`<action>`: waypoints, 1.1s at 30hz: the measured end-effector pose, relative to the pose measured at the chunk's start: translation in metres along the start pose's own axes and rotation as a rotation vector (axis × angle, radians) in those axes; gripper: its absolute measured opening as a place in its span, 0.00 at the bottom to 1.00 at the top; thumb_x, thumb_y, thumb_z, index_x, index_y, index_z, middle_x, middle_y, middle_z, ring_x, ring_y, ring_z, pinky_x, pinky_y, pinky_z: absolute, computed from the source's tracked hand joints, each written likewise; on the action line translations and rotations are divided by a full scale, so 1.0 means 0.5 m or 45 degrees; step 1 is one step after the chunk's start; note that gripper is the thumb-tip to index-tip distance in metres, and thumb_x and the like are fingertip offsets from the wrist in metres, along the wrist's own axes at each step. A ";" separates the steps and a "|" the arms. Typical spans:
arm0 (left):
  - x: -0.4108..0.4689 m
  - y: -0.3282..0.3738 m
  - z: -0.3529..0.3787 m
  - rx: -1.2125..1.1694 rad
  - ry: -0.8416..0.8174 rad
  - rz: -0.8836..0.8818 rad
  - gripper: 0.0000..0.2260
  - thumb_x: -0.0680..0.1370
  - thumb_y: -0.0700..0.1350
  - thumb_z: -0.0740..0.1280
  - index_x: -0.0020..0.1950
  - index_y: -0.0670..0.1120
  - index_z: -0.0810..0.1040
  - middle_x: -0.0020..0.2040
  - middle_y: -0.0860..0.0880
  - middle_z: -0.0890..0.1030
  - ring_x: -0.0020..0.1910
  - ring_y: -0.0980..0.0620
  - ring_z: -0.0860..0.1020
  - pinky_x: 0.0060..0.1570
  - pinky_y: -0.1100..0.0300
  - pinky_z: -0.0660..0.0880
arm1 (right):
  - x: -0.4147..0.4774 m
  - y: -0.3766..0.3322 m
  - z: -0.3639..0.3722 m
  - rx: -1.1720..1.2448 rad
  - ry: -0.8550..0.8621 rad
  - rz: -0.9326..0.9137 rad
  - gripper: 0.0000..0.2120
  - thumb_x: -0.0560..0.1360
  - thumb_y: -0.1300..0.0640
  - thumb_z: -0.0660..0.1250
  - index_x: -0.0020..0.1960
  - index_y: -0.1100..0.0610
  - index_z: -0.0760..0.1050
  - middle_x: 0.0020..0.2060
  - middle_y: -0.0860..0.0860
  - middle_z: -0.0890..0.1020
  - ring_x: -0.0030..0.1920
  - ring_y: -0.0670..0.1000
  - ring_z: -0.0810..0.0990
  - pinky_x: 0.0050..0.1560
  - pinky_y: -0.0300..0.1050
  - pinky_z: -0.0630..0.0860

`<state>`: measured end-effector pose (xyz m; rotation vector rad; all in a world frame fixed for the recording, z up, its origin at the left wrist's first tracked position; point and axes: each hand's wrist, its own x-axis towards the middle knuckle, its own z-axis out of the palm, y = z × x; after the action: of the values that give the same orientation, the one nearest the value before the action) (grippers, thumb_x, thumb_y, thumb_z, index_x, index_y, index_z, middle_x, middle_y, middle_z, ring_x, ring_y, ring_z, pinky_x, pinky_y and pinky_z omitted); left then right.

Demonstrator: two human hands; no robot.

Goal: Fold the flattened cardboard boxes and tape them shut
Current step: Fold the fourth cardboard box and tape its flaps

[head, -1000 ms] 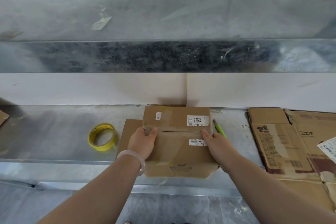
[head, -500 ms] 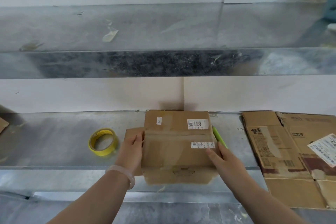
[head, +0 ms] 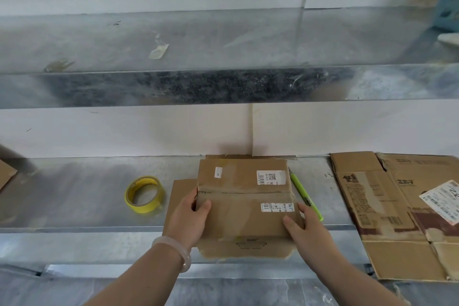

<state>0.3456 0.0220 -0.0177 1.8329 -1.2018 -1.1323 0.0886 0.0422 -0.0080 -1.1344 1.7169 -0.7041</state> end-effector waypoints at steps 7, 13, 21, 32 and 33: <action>0.055 0.094 -0.023 0.623 0.161 0.453 0.25 0.78 0.49 0.64 0.74 0.57 0.63 0.72 0.56 0.66 0.73 0.52 0.61 0.70 0.58 0.58 | 0.009 -0.014 -0.008 0.146 -0.070 0.083 0.08 0.80 0.51 0.65 0.58 0.42 0.71 0.50 0.39 0.79 0.49 0.41 0.77 0.39 0.36 0.72; 0.177 0.237 0.058 0.790 -0.493 0.630 0.20 0.82 0.42 0.57 0.74 0.55 0.65 0.73 0.54 0.69 0.72 0.53 0.65 0.71 0.55 0.62 | 0.013 -0.013 0.002 0.219 -0.045 0.137 0.10 0.77 0.47 0.68 0.58 0.42 0.75 0.51 0.41 0.82 0.52 0.45 0.81 0.58 0.50 0.79; 0.273 0.248 0.096 0.743 -0.605 0.491 0.28 0.82 0.44 0.59 0.79 0.57 0.52 0.79 0.55 0.53 0.77 0.53 0.54 0.75 0.53 0.52 | -0.023 0.006 0.006 0.075 -0.024 0.172 0.15 0.79 0.51 0.67 0.63 0.40 0.71 0.52 0.40 0.81 0.54 0.44 0.78 0.60 0.45 0.74; 0.104 0.211 -0.019 0.589 -0.951 0.325 0.18 0.68 0.68 0.67 0.56 0.66 0.74 0.52 0.66 0.80 0.49 0.67 0.79 0.46 0.73 0.74 | -0.086 -0.056 -0.076 0.036 0.010 -0.090 0.17 0.74 0.50 0.72 0.51 0.28 0.73 0.44 0.23 0.78 0.46 0.29 0.78 0.41 0.28 0.74; 0.087 0.212 -0.033 0.540 -0.875 0.343 0.16 0.68 0.66 0.68 0.54 0.67 0.73 0.49 0.67 0.80 0.47 0.69 0.79 0.42 0.74 0.74 | -0.086 -0.076 -0.083 -0.012 0.043 -0.162 0.17 0.74 0.50 0.72 0.50 0.27 0.73 0.45 0.21 0.77 0.47 0.28 0.76 0.39 0.27 0.73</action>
<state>0.3317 -0.0556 0.0672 1.5191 -2.1475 -1.4837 0.0712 0.0648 0.0568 -1.2531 1.6889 -0.7978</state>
